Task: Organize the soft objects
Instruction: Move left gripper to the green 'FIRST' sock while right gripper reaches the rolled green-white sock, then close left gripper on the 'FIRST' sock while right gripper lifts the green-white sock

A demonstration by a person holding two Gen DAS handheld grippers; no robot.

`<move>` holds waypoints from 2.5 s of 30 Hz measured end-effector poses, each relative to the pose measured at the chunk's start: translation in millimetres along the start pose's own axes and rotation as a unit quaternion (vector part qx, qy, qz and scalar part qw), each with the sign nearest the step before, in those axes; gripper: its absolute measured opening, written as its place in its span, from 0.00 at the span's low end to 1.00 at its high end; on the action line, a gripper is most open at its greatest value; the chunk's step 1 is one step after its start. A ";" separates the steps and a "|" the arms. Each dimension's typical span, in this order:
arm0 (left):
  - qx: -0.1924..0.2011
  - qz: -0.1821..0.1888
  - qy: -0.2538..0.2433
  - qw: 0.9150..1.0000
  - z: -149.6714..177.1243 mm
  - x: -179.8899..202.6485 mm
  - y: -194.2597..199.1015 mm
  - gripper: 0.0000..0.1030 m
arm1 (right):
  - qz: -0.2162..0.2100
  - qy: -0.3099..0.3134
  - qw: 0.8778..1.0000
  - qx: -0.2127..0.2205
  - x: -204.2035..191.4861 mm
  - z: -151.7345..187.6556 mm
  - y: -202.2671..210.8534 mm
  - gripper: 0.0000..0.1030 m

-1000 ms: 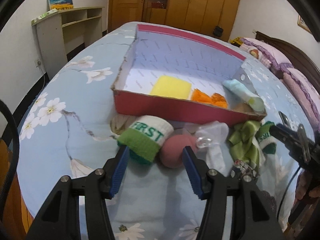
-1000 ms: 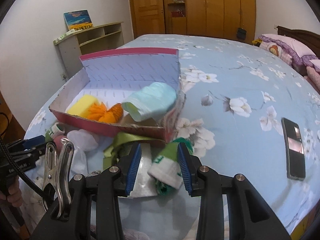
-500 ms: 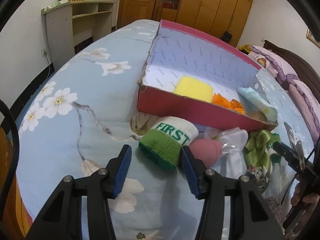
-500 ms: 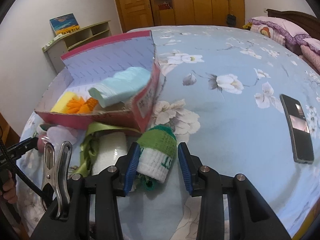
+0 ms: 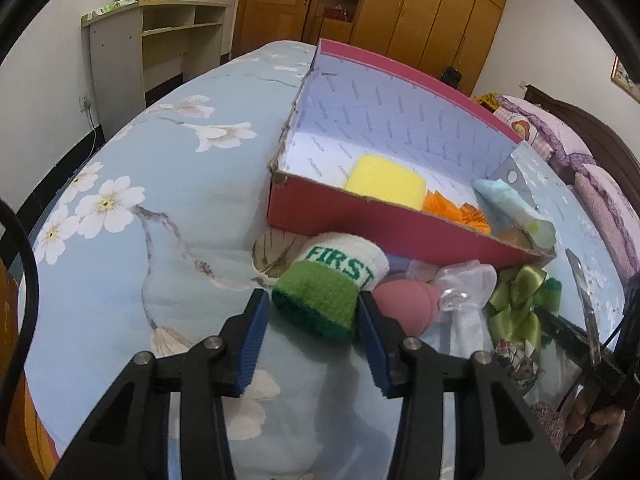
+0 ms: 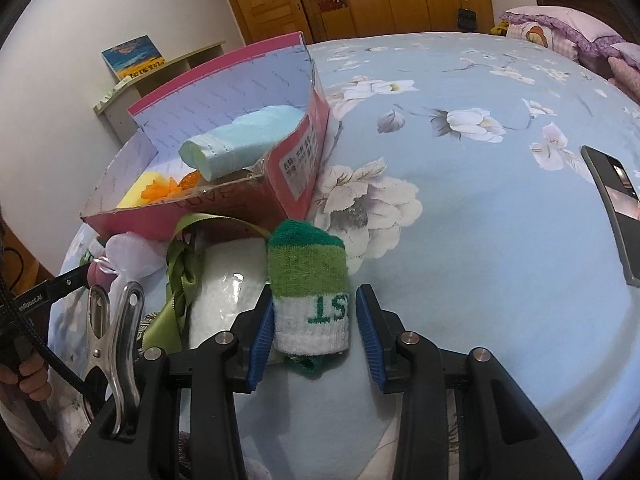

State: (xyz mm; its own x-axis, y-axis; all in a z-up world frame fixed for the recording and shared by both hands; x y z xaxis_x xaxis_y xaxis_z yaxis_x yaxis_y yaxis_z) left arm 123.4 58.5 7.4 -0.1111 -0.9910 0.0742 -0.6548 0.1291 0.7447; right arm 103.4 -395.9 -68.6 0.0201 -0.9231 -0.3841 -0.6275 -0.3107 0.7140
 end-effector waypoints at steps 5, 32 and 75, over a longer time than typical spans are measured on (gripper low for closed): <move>-0.003 0.000 0.011 1.000 -1.1 -0.6 -3.9 0.50 | 0.000 -0.001 1.000 0.007 -3.0 2.2 7.3 0.29; 0.041 0.015 0.012 0.999 -1.9 1.8 37.3 0.28 | -0.005 0.022 0.999 0.044 -16.2 16.2 54.2 0.26; 0.035 -0.059 -0.076 0.995 -68.0 16.4 -21.6 0.30 | -0.008 0.120 0.990 0.075 -79.4 -24.7 70.6 0.26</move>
State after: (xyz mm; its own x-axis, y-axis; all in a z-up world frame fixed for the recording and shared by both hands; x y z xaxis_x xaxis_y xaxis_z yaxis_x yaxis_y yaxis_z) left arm 186.6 37.1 37.7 -0.1385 -0.9837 -0.1149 -0.7199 0.0204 0.6937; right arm 76.7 -350.2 26.8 0.2040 -0.9509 -0.2328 -0.7337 -0.3060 0.6067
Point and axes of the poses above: each gripper's, at about its wrist camera, not at the fingertips, and y roughly against the way its jaws point, x to its right, z to its underside, the point moved 2 cm from there along -y, roughly the way its jaws point, and after that the axes turned 11 degrees about -y, right-handed, at the moved point
